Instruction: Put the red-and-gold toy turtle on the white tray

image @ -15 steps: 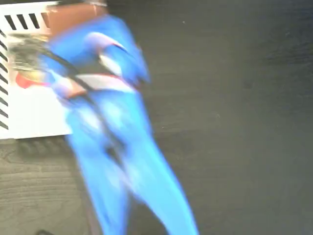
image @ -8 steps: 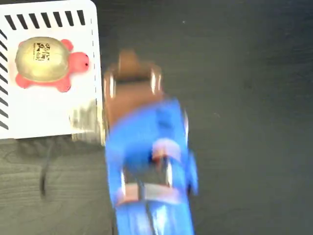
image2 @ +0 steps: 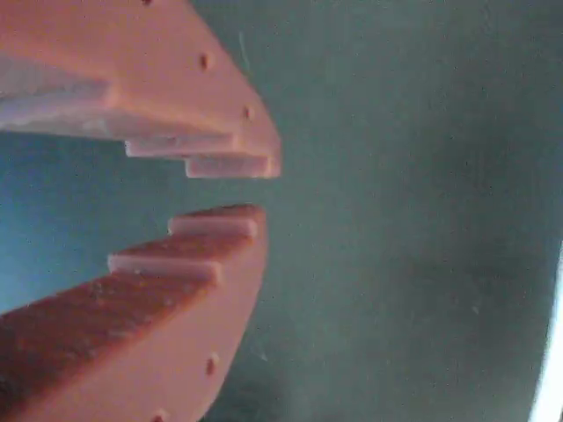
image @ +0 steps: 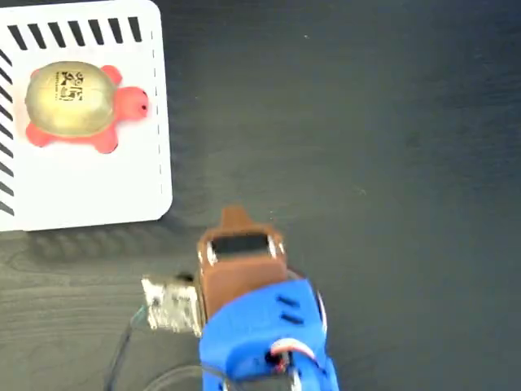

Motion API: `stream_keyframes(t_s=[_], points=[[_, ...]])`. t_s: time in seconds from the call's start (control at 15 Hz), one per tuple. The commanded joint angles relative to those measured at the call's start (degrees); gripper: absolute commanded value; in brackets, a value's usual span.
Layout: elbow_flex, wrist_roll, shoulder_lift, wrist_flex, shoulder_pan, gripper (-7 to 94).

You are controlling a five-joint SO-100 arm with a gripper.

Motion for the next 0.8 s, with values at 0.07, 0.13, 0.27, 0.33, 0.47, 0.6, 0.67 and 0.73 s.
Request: stream_keyframes(t_s=[0.07, 0.13, 0.27, 0.33, 0.47, 0.6, 0.67, 0.73], points=[[-0.8, -0.7, 11.9, 14.9, -1.6, 0], [-1.2, 0.1, 12.7, 18.2, -1.7, 0], [-1.4, 1.9, 12.7, 19.0, -0.6, 0], [-1.5, 2.3, 12.7, 19.0, -0.4, 0], [-1.5, 2.2, 12.7, 19.0, -0.4, 0], [-1.5, 2.2, 12.7, 19.0, -0.4, 0], [-1.5, 2.2, 12.7, 19.0, -0.4, 0], [-1.5, 2.2, 12.7, 19.0, -0.4, 0]])
